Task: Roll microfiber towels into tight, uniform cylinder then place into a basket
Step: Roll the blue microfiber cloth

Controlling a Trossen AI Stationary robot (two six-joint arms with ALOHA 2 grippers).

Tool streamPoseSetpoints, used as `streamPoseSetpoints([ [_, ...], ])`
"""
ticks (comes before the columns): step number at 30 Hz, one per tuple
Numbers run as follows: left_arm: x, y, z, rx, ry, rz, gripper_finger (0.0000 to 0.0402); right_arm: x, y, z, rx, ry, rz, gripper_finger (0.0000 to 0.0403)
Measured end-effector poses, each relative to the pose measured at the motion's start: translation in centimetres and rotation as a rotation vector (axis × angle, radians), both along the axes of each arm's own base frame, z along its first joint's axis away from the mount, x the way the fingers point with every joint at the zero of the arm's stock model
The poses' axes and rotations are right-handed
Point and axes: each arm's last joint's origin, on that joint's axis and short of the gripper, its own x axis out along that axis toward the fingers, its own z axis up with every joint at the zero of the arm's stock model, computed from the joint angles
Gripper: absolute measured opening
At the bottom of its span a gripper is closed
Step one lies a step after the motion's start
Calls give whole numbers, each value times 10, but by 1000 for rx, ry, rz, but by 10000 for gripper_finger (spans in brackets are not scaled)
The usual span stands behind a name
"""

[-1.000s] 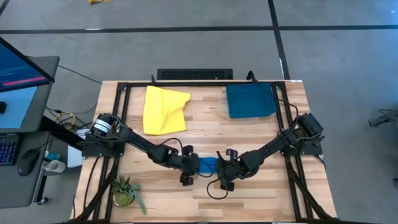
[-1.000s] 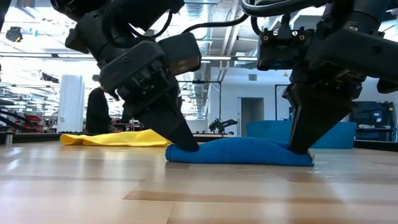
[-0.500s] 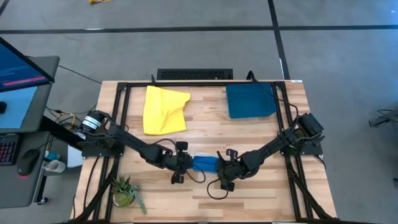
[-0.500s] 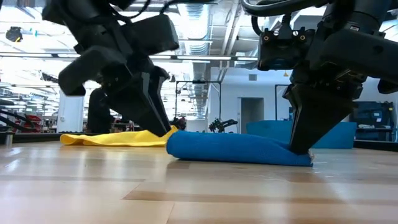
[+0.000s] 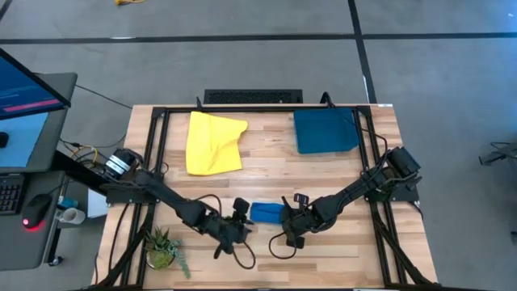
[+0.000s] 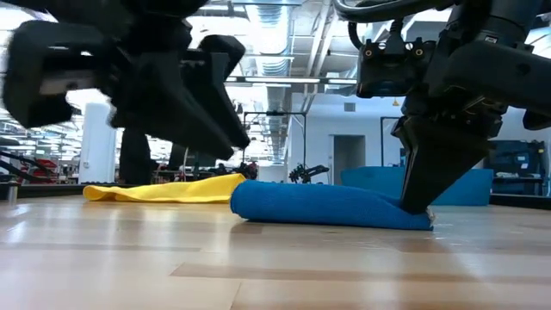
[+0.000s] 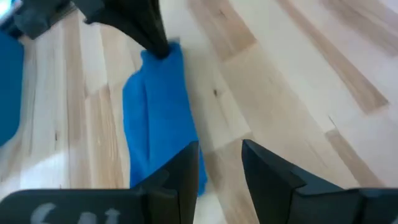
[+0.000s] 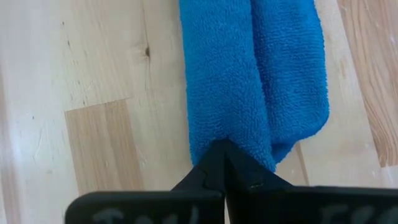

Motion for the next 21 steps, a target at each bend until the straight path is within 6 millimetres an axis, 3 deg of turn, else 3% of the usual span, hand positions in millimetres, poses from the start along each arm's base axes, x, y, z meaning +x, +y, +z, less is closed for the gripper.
streamPoseSetpoints([
  [10,13,12,-28,41,43,35,115,1,-1,0,6,-5,-4,16],
  [15,17,26,-29,39,60,93,115,1,-1,0,7,-7,-4,13],
  [21,15,23,-30,69,63,79,115,2,-1,0,7,-8,-4,14],
])
